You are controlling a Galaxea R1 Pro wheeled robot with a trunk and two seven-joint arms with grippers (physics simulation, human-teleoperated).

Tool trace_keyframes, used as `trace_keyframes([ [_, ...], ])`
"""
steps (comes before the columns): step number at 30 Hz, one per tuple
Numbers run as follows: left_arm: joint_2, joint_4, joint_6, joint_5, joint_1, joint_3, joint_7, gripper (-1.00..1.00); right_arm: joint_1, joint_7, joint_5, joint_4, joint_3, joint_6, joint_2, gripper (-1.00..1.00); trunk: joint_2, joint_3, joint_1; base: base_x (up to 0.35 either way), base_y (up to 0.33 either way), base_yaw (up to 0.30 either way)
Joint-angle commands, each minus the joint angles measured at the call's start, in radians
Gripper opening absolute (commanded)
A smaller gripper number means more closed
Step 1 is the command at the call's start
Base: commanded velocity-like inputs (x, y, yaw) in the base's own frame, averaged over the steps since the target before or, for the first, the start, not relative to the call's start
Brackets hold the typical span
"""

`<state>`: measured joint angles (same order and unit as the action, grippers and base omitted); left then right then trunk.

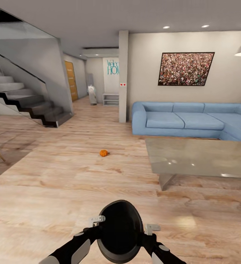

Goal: Place each of the two pumpkins and all three candles from the living room inside a cabinet in the living room (use any cabinet), then make sure every cabinet is closed, and position the cauldron so it is next to a table in the living room.

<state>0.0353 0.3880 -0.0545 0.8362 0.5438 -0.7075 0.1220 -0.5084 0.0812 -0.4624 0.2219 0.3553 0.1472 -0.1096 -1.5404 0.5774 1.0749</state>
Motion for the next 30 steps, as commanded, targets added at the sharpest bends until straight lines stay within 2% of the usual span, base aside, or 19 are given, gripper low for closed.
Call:
trace_keyframes([
  [1,-0.006,-0.008,-0.002,0.008,0.001,-0.004,0.010,-1.00,-0.001,0.008,-0.008,0.023,0.004,0.012,0.000,-1.00,-0.001,0.000,0.000,0.000,0.000,-0.264],
  [20,-0.005,-0.008,-0.002,0.008,0.001,-0.005,0.010,-1.00,-0.002,0.008,-0.008,0.023,0.004,0.012,0.000,-1.00,-0.001,-0.011,0.000,0.000,0.000,-0.260],
  [25,-0.005,-0.008,-0.002,0.008,0.001,-0.004,0.010,-1.00,-0.002,0.008,-0.008,0.024,0.004,0.012,0.000,-1.00,-0.001,-0.011,0.000,0.110,0.000,-0.065],
  [30,-0.006,-0.008,-0.002,0.008,0.001,-0.004,0.010,-1.00,-0.002,0.008,-0.007,0.024,0.004,0.013,0.001,-1.00,-0.001,-0.011,0.000,0.296,0.000,-0.006],
])
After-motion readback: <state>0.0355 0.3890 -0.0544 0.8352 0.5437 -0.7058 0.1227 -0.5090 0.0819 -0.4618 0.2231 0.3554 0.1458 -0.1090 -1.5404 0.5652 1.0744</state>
